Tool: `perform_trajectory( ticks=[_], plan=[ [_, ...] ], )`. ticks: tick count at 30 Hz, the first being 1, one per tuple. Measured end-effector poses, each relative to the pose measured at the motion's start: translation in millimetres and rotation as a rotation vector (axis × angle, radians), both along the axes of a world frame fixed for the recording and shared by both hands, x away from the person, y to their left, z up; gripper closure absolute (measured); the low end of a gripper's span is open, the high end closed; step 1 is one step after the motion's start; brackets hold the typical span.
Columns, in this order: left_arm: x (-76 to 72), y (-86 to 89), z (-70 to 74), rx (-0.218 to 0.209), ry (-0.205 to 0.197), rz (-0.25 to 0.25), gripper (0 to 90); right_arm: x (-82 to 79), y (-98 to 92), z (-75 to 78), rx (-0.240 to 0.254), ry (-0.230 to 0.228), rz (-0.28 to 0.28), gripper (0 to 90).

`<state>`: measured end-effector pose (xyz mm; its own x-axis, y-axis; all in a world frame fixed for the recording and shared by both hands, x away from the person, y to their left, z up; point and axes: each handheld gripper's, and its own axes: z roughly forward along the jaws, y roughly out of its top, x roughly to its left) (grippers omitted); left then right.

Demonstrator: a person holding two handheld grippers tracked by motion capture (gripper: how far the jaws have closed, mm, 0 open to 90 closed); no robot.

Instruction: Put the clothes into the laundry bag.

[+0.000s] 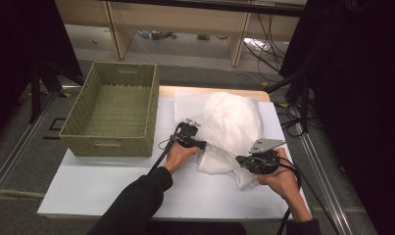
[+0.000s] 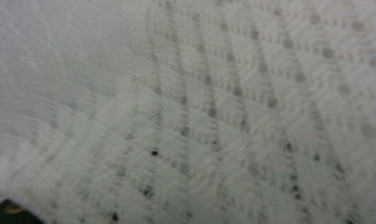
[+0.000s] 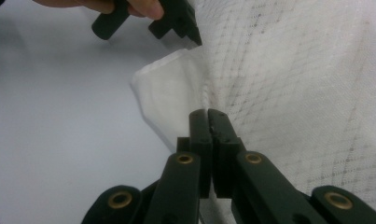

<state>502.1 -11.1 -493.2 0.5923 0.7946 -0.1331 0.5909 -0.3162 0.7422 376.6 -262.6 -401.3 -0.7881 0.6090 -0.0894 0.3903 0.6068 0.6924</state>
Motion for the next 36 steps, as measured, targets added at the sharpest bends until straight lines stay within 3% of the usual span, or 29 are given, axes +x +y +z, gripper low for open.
perform_trajectory(
  ticks=[2,3,6,10,11,12,13,14,18,20,22,24,30,34,35,36],
  plan=[
    [0.2,0.2,-1.2,0.006,-0.017,-0.006,70.3,0.5,-0.2,0.4,-0.001,-0.006,0.002,90.0],
    [-0.1,2.4,-1.6,0.003,-0.008,-0.042,78.6,0.3,-0.2,0.5,0.003,-0.009,0.004,90.0],
    [-2.8,4.5,-1.0,-0.004,-0.008,-0.035,86.3,0.0,-0.7,-0.8,0.014,-0.018,-0.008,90.0],
    [-13.7,22.7,11.4,0.003,-0.050,-0.084,87.3,0.3,-1.0,-0.1,0.014,-0.022,-0.007,90.0],
    [-20.3,33.5,16.7,-0.012,-0.045,-0.097,87.4,1.1,-2.1,0.2,0.009,-0.025,-0.004,90.0],
    [-20.3,33.5,16.7,-0.012,-0.045,-0.097,87.5,1.1,-2.1,0.2,0.009,-0.025,-0.004,90.0],
    [-31.4,43.5,21.6,0.010,-0.055,-0.131,87.6,0.9,-3.0,2.0,-0.005,-0.022,-0.006,90.0],
    [-31.4,43.5,21.6,0.010,-0.055,-0.131,87.6,0.9,-3.0,2.0,-0.005,-0.022,-0.006,90.0],
    [-58.6,62.5,22.4,0.012,-0.043,-0.191,87.6,-0.5,-1.8,0.9,-0.001,-0.030,-0.031,90.0],
    [-62.6,65.9,22.4,0.001,-0.038,-0.197,87.6,0.8,-1.2,1.2,-0.019,-0.034,-0.004,90.0],
    [-70.2,70.7,22.6,0.000,-0.037,-0.219,87.6,0.3,0.5,-0.5,-0.017,-0.042,-0.015,90.0],
    [-82.1,76.7,25.1,0.005,-0.031,-0.253,87.8,-0.3,3.6,-0.6,-0.031,-0.017,-0.012,90.0],
    [-92.8,101.7,32.6,0.000,-0.039,-0.252,87.7,-1.0,3.7,1.5,-0.027,-0.036,-0.008,90.0],
    [-96.9,116.7,31.7,0.046,-0.040,-0.245,87.7,-3.5,11.4,8.7,-0.007,-0.055,0.020,90.0],
    [-98.7,122.7,24.0,0.047,0.013,-0.250,87.1,-4.2,14.9,11.4,-0.012,-0.076,0.033,90.0],
    [-98.7,122.7,24.0,0.047,0.013,-0.250,86.1,-4.2,14.9,11.4,-0.012,-0.076,0.033,90.0]
  ],
)
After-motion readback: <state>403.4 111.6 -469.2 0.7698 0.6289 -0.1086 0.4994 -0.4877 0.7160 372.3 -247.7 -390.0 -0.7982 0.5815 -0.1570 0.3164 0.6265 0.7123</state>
